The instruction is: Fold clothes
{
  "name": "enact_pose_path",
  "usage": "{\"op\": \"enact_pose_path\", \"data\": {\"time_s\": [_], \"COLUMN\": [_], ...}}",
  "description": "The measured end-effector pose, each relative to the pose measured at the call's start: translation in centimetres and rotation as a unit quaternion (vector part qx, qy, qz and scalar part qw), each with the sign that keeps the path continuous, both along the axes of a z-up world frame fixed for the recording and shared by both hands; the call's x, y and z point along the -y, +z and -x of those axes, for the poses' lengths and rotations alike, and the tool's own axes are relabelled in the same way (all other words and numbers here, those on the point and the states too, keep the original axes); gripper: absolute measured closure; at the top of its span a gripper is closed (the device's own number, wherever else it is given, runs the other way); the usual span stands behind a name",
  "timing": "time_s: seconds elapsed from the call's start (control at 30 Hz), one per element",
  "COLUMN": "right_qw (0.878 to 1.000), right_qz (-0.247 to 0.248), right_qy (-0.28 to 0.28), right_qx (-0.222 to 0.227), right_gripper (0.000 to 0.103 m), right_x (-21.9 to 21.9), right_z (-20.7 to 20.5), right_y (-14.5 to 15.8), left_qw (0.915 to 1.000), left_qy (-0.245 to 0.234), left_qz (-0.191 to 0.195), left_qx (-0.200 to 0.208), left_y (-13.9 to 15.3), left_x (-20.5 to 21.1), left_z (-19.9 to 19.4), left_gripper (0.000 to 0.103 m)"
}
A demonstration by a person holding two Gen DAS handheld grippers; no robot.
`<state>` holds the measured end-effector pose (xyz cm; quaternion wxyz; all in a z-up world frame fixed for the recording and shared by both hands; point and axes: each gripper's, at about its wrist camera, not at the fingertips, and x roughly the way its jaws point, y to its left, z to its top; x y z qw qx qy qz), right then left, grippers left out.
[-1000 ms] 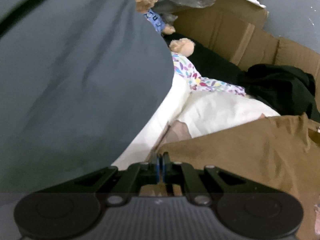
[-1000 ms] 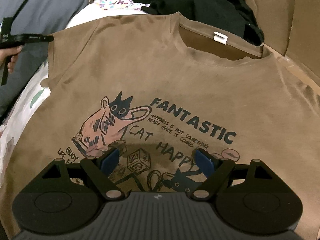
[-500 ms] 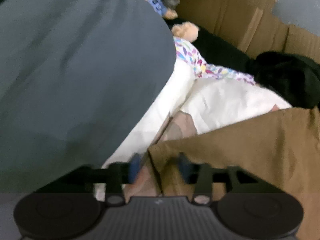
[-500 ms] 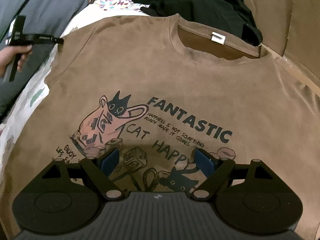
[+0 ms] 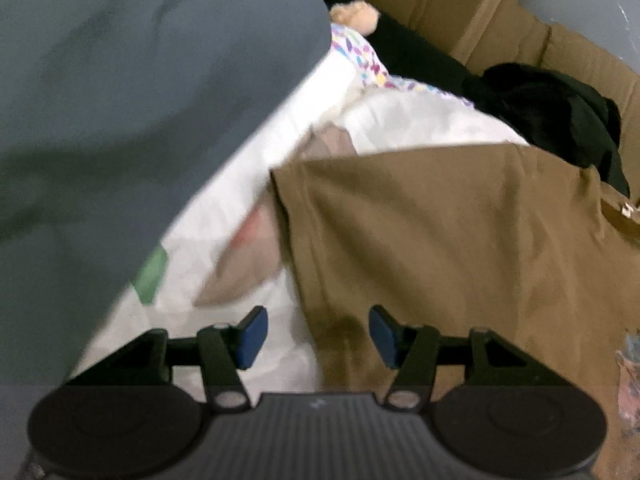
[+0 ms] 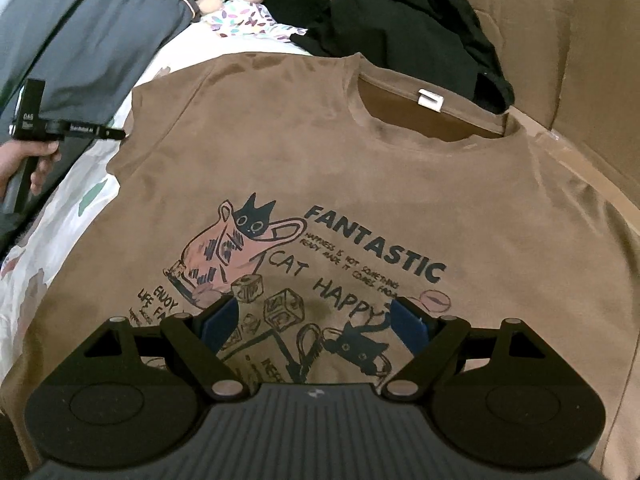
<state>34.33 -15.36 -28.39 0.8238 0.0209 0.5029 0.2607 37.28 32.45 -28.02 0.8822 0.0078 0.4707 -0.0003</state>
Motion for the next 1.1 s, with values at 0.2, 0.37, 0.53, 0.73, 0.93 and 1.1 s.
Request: {"op": "enact_pose_path", "data": {"time_s": [0.2, 0.37, 0.53, 0.73, 0.93, 1.1], "right_qw": [1.000, 1.000, 0.999, 0.999, 0.995, 0.994], "right_qz": [0.005, 0.014, 0.025, 0.008, 0.002, 0.004], "right_qy": [-0.015, -0.012, -0.026, -0.054, -0.104, -0.105], "right_qx": [-0.006, -0.004, -0.010, -0.001, 0.004, 0.019], "right_gripper": [0.016, 0.016, 0.016, 0.016, 0.016, 0.016], "right_x": [0.6, 1.3, 2.1, 4.0, 6.4, 6.9], "right_z": [0.2, 0.7, 1.1, 2.6, 5.2, 6.9], "right_y": [0.3, 0.4, 0.3, 2.1, 5.2, 9.3], "left_qw": [0.9980, 0.9964, 0.9982, 0.9987, 0.9969, 0.9975], "left_qy": [-0.018, -0.028, -0.013, 0.010, 0.062, 0.056], "left_qz": [-0.037, -0.061, -0.038, -0.015, 0.019, 0.015], "left_qx": [-0.048, -0.052, -0.044, -0.048, -0.044, -0.040], "left_y": [-2.3, -2.9, -3.5, -3.9, -3.1, -0.9], "left_x": [0.6, 0.7, -0.5, -1.6, -2.6, -2.6], "left_z": [0.1, -0.4, -0.2, -0.5, 0.6, 3.2], "left_gripper": [0.040, 0.030, 0.025, 0.019, 0.029, 0.029]}}
